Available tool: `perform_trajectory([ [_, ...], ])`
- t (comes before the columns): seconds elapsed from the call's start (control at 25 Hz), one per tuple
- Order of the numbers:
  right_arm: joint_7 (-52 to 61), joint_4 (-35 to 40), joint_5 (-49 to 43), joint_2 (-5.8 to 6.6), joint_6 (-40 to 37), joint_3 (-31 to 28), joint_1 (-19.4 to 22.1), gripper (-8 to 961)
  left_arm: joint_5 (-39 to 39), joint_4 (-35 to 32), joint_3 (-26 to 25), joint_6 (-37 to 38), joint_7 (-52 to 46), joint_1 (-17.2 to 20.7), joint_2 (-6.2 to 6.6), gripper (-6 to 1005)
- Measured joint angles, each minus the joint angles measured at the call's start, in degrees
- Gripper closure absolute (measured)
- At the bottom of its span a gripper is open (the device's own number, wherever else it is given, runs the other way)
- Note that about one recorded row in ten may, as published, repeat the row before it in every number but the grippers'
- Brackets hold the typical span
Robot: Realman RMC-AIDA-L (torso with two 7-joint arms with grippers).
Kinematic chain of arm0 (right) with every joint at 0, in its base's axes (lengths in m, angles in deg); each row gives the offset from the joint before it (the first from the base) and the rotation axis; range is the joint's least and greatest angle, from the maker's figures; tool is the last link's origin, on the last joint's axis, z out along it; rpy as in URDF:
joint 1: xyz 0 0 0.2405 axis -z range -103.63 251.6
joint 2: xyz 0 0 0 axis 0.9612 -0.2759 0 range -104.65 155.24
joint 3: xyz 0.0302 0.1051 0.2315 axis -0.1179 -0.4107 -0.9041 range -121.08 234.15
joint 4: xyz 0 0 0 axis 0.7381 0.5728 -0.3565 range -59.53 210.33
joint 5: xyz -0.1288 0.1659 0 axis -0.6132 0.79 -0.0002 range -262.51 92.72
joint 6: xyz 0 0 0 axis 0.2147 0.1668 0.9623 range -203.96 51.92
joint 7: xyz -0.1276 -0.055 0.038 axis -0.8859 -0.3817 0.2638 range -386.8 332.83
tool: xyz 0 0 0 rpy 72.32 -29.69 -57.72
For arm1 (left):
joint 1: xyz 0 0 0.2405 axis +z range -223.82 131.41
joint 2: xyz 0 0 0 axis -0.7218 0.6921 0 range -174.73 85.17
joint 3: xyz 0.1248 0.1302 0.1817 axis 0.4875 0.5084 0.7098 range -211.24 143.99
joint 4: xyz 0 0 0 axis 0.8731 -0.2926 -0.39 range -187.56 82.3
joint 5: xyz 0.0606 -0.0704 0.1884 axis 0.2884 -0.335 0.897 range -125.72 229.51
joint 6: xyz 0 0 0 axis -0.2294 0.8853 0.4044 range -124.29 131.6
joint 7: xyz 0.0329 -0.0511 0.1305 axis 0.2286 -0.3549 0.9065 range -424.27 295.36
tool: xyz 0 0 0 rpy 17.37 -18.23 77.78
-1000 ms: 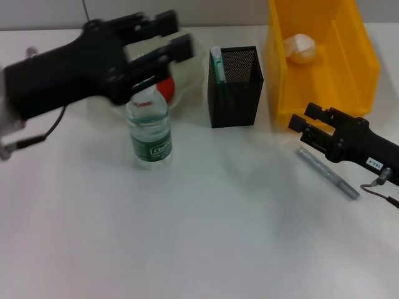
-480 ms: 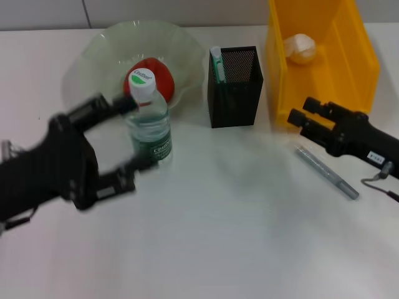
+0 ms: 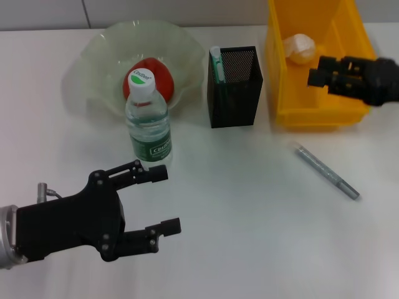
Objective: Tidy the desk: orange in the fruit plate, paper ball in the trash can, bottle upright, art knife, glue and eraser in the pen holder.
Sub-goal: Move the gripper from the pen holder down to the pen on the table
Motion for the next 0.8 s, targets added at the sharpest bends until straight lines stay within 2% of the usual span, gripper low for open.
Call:
perform_trajectory([
  [0.16,18.24,15.09,-13.44,0.99,-3.62,1.92,-5.37,394,0.18,0.97,-0.02,-0.36,0.29,0.01,-0.03,209],
  [0.24,25.83,19.19,-19.84,1.75,-5.15,3.82,-8.67,394,0.19,1.29,0.0,-0.79,0.33,0.05,-0.04,209],
  [0.4,36.06,19.93,-31.35,3.45,-7.6,9.08,-16.47,394,0.22,1.58,-0.03,-2.0,0.4,0.12,-0.03,209],
  [0.48,39.15,17.72,-36.87,3.63,-7.99,11.97,-20.06,394,0.23,1.66,-0.03,-2.26,0.46,0.12,-0.03,210],
  [0.56,41.25,15.07,-42.37,3.48,-7.8,15.06,-23.36,395,0.24,1.83,-0.04,-2.33,0.49,0.06,-0.03,210],
  [0.64,42.51,13.02,-47.23,2.71,-7.4,17.6,-26.06,395,0.25,2.1,-0.06,-2.38,0.54,0.02,-0.03,210],
  [0.8,43.6,10.41,-56.21,-0.08,-5.77,21.01,-29.78,395,0.25,2.24,-0.07,-2.72,0.6,-0.08,-0.03,211],
])
